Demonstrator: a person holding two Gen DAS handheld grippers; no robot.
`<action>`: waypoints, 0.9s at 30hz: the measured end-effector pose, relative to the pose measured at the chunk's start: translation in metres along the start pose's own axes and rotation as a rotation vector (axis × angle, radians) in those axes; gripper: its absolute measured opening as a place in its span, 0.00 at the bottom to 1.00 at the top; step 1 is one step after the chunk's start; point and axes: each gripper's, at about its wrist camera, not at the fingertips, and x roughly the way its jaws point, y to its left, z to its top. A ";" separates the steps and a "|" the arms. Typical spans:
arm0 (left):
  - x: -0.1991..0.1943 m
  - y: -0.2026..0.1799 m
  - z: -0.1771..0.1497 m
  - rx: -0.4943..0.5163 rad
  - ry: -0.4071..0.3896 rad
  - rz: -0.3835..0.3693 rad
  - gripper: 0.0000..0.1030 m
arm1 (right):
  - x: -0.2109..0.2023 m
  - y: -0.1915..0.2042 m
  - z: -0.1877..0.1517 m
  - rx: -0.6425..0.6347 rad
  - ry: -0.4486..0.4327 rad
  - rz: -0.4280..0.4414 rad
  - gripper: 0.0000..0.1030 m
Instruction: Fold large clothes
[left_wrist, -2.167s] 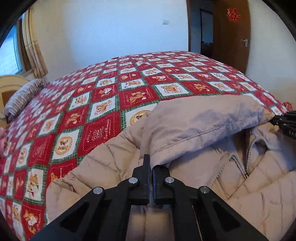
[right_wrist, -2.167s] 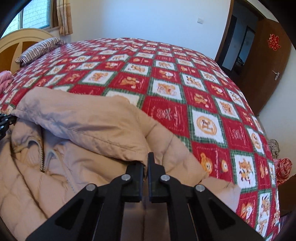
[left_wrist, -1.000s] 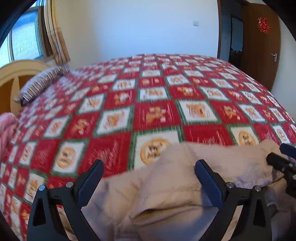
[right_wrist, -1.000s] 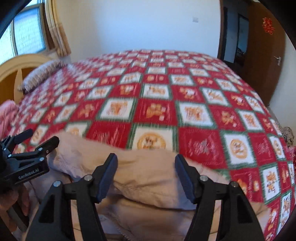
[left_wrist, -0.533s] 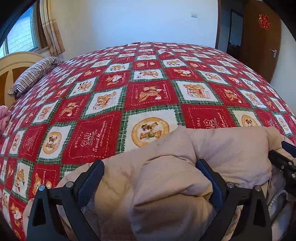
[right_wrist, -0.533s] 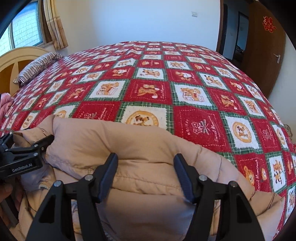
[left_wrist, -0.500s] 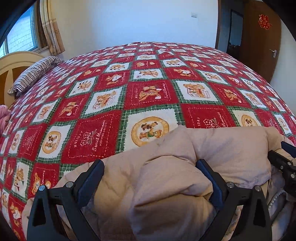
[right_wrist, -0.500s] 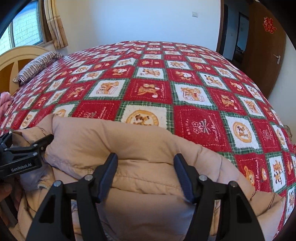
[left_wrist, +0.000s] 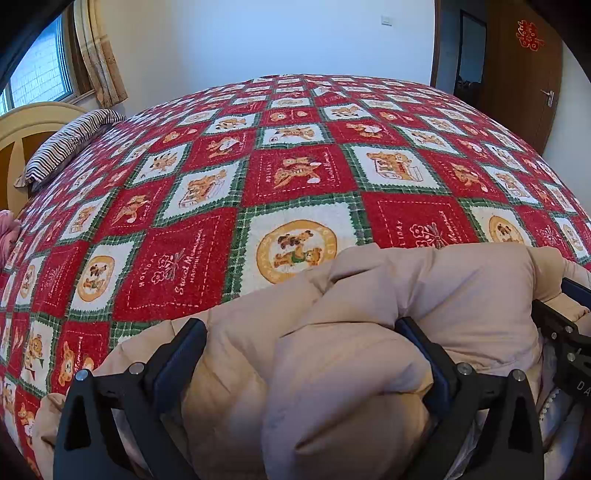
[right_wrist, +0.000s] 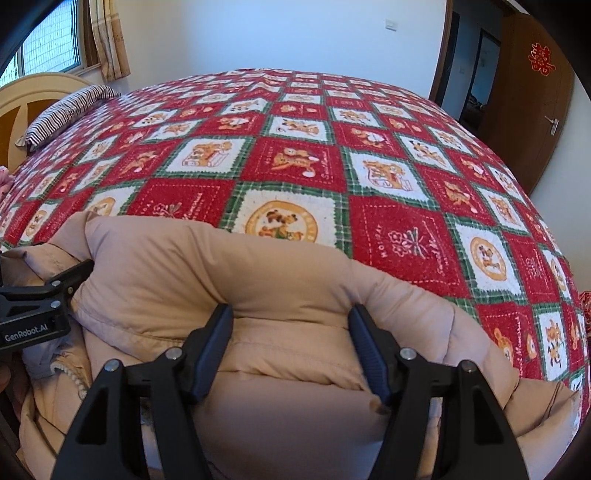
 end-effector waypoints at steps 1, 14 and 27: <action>0.000 0.000 0.000 0.001 0.001 0.001 0.99 | 0.000 0.001 0.000 -0.004 0.001 -0.007 0.67; 0.006 -0.002 0.000 0.005 0.014 0.001 0.99 | 0.005 0.005 0.000 -0.020 0.011 -0.039 0.70; 0.007 -0.002 -0.001 0.013 0.014 0.008 0.99 | 0.008 0.009 0.001 -0.037 0.022 -0.069 0.72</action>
